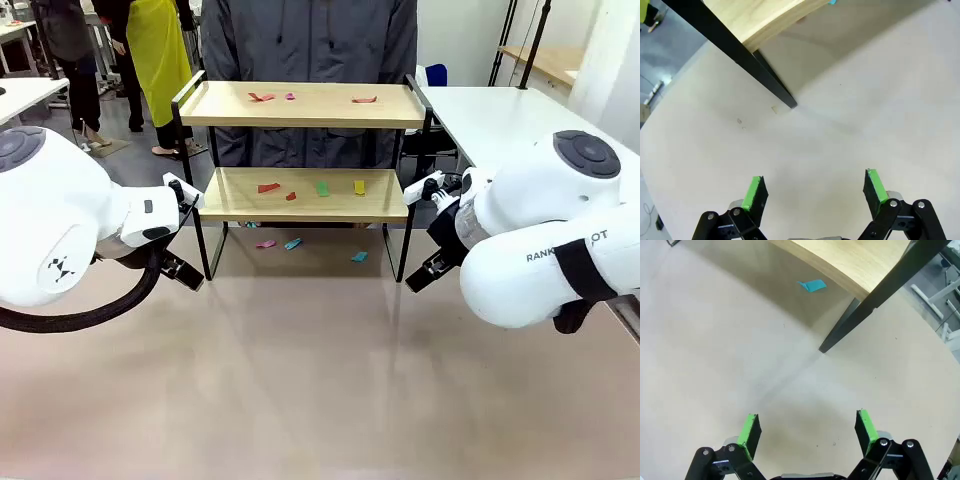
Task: Clean the shelf.
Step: Pick up the Duster handed by the human.
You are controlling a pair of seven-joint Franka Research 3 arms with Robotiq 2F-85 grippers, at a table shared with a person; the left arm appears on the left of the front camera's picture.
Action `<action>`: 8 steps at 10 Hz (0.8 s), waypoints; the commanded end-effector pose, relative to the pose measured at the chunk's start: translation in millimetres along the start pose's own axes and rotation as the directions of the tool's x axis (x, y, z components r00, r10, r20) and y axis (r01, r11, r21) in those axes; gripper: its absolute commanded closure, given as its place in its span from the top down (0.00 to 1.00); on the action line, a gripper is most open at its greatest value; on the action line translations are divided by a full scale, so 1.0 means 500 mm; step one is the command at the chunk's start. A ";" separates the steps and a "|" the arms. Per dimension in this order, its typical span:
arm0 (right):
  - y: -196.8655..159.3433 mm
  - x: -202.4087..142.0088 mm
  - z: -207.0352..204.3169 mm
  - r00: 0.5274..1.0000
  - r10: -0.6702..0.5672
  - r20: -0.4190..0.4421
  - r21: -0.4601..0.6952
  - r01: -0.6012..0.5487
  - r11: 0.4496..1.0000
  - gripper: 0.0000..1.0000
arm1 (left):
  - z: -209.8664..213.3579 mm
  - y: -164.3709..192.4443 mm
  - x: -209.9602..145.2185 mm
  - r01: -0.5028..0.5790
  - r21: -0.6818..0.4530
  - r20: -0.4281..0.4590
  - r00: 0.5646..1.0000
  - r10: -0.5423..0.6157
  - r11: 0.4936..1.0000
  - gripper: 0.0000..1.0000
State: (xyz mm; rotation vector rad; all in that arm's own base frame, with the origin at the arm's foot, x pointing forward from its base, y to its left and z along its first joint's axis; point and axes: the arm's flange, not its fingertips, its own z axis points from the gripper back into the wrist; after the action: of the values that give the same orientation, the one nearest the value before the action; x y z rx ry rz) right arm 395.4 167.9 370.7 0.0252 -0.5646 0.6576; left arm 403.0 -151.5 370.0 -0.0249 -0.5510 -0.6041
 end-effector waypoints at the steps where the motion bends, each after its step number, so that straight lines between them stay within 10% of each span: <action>1: 0.000 0.000 0.000 1.000 0.000 0.000 0.000 0.000 1.000 1.00 | 0.000 0.000 0.000 0.000 0.000 0.000 1.000 0.000 1.000 1.00; 8: 0.000 0.000 0.000 1.000 0.000 0.000 0.000 0.000 1.000 1.00 | 0.000 0.000 0.000 0.000 0.000 0.000 1.000 0.000 1.000 1.00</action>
State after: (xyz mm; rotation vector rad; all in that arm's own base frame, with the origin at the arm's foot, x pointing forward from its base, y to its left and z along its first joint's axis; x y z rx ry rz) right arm 395.4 168.0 370.6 0.0247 -0.5646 0.6583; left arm 402.8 -152.1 370.0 -0.0250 -0.5510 -0.6051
